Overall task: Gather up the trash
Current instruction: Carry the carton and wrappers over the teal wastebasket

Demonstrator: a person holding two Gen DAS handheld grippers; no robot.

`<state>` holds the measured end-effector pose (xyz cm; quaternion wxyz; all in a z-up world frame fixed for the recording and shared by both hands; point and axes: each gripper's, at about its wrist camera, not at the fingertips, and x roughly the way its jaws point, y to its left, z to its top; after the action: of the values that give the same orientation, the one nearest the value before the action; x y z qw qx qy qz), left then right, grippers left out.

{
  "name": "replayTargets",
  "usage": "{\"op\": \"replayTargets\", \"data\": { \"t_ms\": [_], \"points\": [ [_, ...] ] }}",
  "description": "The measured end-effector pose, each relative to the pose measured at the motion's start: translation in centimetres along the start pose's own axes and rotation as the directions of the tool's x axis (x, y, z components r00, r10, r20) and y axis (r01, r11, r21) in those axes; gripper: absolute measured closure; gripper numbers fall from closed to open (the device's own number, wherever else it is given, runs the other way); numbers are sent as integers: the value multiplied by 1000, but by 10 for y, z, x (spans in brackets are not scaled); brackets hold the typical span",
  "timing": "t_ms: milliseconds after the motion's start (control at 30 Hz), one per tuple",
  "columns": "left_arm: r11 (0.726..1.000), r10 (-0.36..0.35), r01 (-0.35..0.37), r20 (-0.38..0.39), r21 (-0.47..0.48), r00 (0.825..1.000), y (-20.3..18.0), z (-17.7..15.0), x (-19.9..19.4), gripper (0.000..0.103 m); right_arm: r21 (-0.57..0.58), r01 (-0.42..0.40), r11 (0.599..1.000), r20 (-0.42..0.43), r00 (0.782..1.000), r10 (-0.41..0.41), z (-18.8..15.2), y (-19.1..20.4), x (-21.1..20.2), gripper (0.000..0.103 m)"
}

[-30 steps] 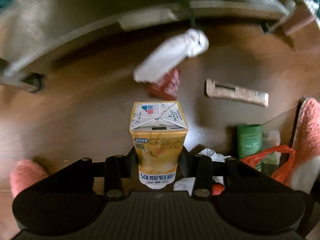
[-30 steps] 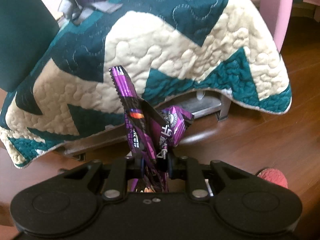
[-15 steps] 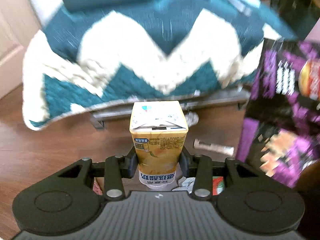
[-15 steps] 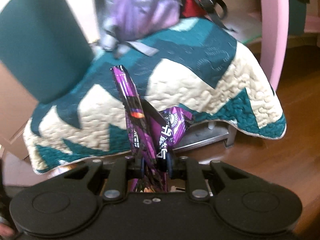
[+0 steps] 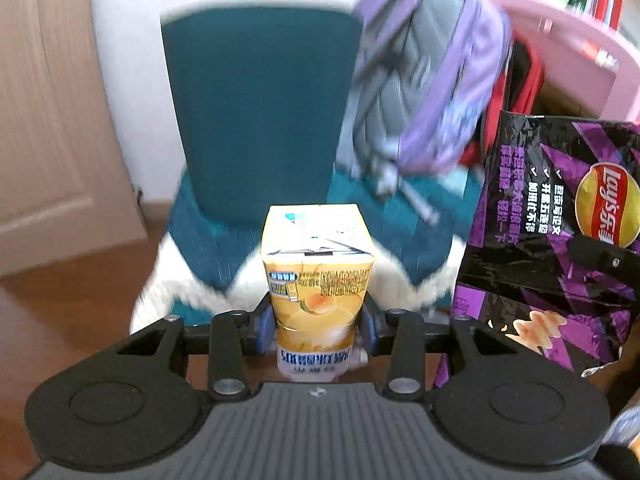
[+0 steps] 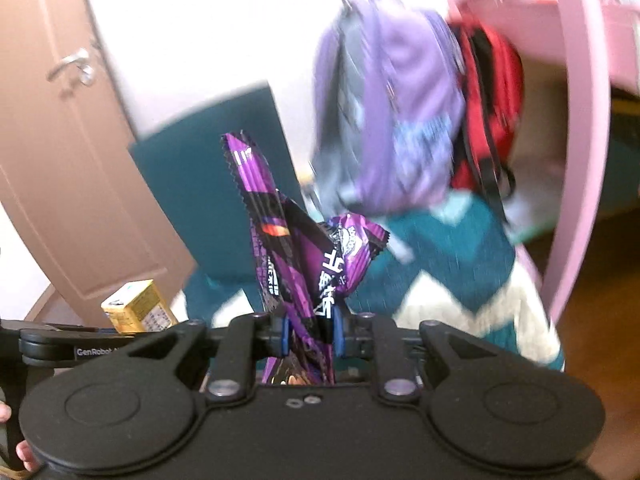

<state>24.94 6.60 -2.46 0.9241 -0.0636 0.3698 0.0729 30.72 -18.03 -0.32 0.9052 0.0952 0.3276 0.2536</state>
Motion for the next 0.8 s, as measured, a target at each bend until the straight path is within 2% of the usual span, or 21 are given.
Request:
{"op": "replayTargets", "data": {
  "t_ms": [267,467,633,800],
  "points": [
    [999,22,-26,155,25,988,2,87,-53,63,-138,-15,990,141,989,35,93,49,-26,85],
    [997,56,-66,260,30,964,12,163,-74,63,-193,-26,981,231,970,71,160,89,-17,85],
    [996,75,-88,311,28,948,22,224,-71,63,-206,-14,978,307,948,78,214,120,6,85],
    [995,86,-98,311,23,947,36,262,-38,63,-213,16,977,353,934,62,254,137,47,85]
  ]
}}
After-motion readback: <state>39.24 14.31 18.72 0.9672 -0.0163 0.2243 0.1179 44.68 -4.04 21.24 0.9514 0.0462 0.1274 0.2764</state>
